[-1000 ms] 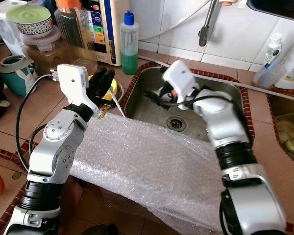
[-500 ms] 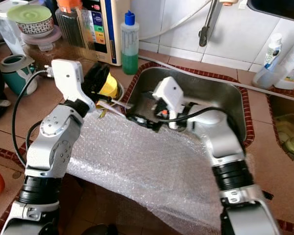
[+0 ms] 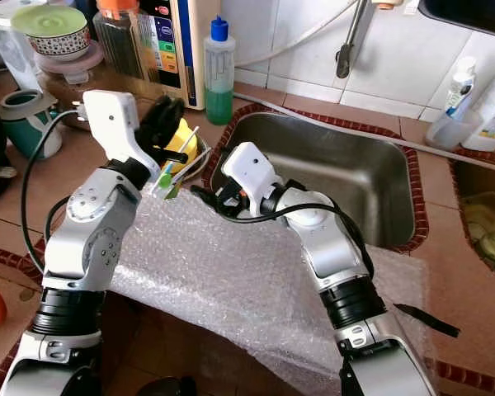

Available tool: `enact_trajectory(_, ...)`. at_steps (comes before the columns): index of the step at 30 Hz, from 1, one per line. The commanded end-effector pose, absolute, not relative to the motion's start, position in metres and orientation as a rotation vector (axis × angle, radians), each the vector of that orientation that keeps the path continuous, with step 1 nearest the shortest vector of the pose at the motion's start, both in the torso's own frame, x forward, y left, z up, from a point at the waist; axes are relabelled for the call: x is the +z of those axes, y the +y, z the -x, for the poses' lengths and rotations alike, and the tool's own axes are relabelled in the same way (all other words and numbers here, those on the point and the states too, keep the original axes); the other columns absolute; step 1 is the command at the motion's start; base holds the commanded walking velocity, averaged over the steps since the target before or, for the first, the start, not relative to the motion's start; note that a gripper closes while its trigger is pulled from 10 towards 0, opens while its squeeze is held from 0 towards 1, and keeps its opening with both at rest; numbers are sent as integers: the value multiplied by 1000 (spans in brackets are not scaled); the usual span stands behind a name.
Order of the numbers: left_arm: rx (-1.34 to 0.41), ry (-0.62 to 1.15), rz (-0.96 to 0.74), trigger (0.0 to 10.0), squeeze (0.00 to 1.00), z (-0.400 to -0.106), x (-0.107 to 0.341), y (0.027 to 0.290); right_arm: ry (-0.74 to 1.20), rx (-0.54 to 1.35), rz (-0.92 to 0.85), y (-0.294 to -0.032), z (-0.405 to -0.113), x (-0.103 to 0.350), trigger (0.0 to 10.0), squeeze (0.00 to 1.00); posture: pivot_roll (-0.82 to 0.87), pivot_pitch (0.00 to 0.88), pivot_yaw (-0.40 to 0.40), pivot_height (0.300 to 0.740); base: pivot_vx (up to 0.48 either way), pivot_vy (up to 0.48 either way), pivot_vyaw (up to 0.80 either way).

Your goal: Kitchen organization

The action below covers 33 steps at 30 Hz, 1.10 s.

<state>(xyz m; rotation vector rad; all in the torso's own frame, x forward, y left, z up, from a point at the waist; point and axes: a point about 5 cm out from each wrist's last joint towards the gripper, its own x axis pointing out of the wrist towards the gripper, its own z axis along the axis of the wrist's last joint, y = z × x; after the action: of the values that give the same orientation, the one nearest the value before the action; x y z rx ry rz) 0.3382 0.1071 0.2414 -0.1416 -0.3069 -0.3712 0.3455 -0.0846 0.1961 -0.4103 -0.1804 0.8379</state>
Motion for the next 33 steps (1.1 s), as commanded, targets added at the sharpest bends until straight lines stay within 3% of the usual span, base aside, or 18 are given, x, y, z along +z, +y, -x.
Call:
enact_trajectory(1,-323,-313,109,10000,0,-339,241,114,-198,783,409,-96,-349,200,10000,0,107,105,-56,740,0,0,0)
enact_trajectory(7,-113,-276,61,10000,0,-336,232,145,-181,748,391,-110,-347,200,10000,0,107,102,-71,740,0,0,0)
enact_trajectory(12,-55,-241,100,10000,0,-316,219,158,-169,723,307,-123,-339,202,10000,0,116,107,-90,740,0,0,0)
enact_trajectory(16,-61,-168,110,10000,0,-291,193,153,-151,712,349,-134,-329,196,10000,0,120,108,-103,740,0,0,0)
enact_trajectory(21,-91,-139,155,10000,0,-281,180,139,-138,680,342,-140,-326,194,10000,0,111,106,-117,740,0,0,0)
enact_trajectory(28,-135,-152,150,10000,0,-281,180,120,-134,685,351,-140,-318,197,10000,0,83,111,-136,740,0,0,0)
enact_trajectory(33,-77,-157,121,10000,0,-285,180,129,-132,690,370,-141,-315,199,10000,0,63,116,-138,740,0,0,0)
